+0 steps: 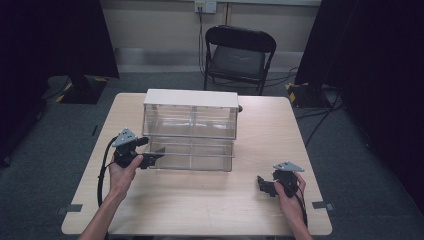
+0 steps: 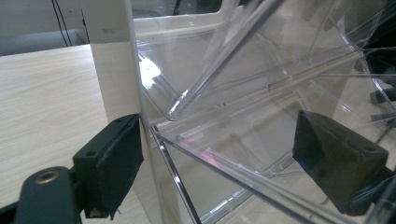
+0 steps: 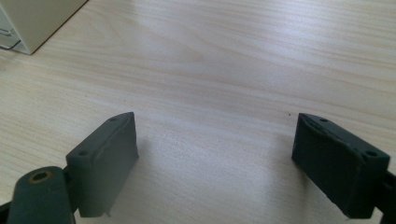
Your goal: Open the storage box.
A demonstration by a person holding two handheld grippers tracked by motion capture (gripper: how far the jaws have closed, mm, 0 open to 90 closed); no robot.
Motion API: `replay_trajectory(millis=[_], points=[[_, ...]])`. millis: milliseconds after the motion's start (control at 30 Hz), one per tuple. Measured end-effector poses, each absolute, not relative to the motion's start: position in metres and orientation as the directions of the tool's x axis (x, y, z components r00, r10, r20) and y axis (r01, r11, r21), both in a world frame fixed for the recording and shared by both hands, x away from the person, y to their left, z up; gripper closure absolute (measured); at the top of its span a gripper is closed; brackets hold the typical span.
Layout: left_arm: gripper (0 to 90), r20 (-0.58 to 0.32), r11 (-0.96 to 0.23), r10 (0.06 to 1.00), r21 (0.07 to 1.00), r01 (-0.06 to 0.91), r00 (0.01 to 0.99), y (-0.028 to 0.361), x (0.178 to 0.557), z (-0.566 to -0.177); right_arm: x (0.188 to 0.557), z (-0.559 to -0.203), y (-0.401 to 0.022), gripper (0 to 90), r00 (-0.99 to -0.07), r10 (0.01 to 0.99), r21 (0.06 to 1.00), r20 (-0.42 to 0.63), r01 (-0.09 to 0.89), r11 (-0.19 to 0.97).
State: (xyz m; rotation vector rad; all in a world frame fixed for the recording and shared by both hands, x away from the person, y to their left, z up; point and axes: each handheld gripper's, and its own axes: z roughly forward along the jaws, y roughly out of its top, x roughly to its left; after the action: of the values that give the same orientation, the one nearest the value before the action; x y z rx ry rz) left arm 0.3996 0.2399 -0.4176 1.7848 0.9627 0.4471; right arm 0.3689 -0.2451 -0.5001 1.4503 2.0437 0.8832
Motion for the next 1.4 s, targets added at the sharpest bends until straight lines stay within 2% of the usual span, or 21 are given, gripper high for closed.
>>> replay_trajectory(millis=[1400], points=[[14.9, -0.157, -0.135, 0.770, 0.907, 0.399, 0.619, 0.2418, 0.4029, -0.4146, 0.3689, -0.5001, -0.2452, 13.3, -0.324, 0.946, 0.736, -0.017, 0.636, 0.231]])
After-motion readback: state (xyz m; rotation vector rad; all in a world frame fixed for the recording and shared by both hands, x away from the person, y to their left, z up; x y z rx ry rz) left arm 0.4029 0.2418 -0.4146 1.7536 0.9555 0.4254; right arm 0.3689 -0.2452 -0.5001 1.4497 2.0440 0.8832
